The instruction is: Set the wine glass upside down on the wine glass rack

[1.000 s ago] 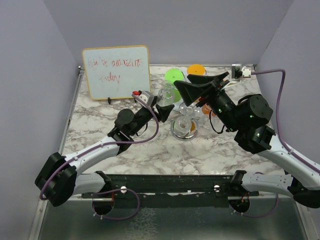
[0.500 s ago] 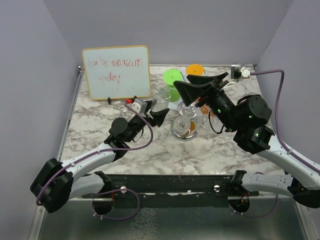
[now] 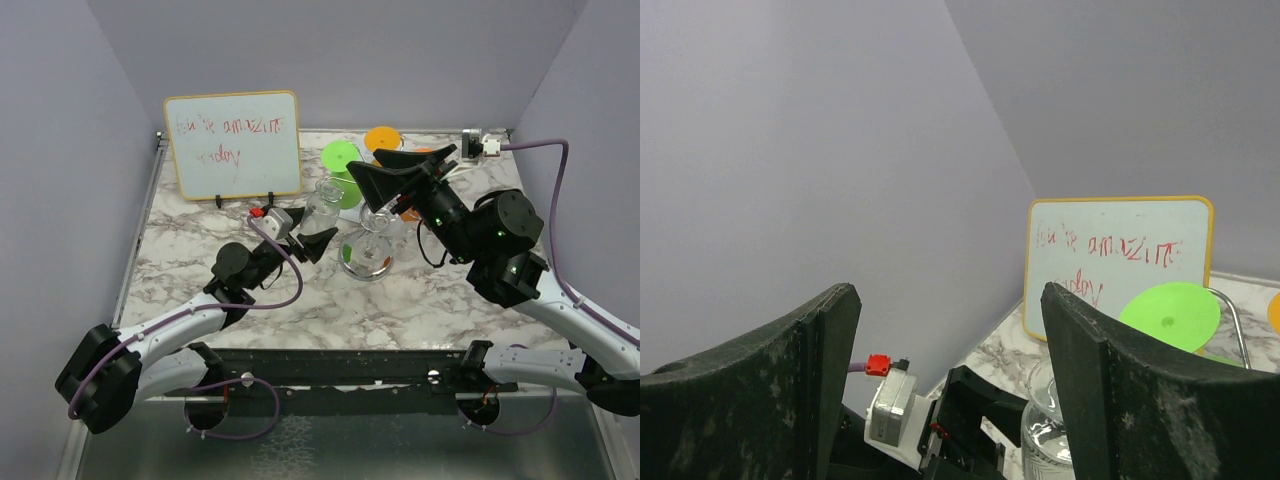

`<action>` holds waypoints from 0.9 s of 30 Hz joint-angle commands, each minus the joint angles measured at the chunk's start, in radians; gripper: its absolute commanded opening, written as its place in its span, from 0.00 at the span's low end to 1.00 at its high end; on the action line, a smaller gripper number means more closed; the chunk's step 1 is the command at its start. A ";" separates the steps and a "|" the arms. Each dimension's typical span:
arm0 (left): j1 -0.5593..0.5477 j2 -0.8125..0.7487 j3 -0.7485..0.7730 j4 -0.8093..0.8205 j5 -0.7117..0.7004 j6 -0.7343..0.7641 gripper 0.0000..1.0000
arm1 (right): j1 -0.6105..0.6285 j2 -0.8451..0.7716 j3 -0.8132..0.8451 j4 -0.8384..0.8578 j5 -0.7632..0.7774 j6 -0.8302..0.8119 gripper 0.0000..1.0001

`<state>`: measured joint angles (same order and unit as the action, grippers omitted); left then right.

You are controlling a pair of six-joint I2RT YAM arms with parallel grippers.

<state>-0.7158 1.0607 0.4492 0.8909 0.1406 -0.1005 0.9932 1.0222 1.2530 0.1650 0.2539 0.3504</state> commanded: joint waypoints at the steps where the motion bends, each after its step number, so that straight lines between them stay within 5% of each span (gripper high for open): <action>1: 0.000 -0.006 0.002 0.126 0.087 0.031 0.00 | 0.001 0.005 -0.008 0.024 0.018 0.001 0.78; 5: 0.000 0.024 0.007 0.130 0.092 0.043 0.02 | 0.001 0.005 -0.007 0.021 0.018 0.002 0.78; 10: 0.001 0.069 0.016 0.129 0.092 0.004 0.30 | 0.001 0.003 -0.006 0.014 0.022 0.002 0.78; 18: 0.000 0.088 0.008 0.124 0.110 -0.024 0.63 | 0.001 -0.008 -0.013 0.010 0.028 0.002 0.78; 27: 0.000 0.061 0.000 0.071 0.047 -0.011 0.86 | 0.000 -0.031 -0.031 0.001 0.056 0.007 0.80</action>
<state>-0.7151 1.1423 0.4484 0.9817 0.2047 -0.1120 0.9932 1.0161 1.2407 0.1638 0.2691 0.3504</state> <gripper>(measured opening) 0.827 0.794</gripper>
